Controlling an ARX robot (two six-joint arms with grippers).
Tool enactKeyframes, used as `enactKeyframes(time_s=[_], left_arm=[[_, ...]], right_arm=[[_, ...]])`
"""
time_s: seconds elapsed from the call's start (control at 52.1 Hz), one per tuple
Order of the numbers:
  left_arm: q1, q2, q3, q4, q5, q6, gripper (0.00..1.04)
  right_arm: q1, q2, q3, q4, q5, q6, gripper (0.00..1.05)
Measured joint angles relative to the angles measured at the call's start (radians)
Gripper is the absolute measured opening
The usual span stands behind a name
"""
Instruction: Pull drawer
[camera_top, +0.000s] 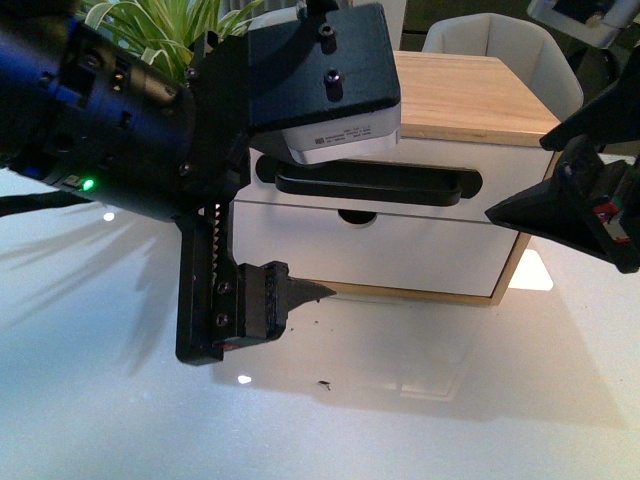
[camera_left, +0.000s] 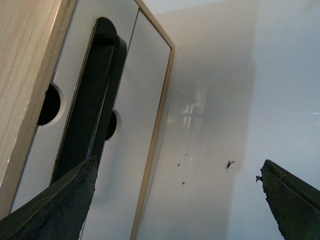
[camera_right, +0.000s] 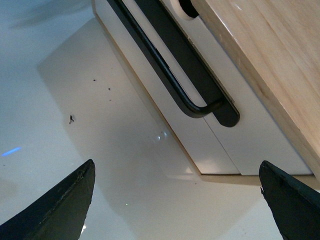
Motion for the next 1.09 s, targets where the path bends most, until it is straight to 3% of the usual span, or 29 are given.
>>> enactKeyframes(time_s=[0.364, 1.093], left_arm=[[-0.004, 0.165, 0.184, -0.076, -0.056, 0.106, 0.97], [0.039, 0.325, 0.299, -0.081, -0.119, 0.172, 0.97]], right_arm=[[0.039, 0.119, 0.108, -0.040, -0.055, -0.075, 0.96], [0.045, 0.230, 0.181, -0.042, -0.120, -0.130, 0.96]])
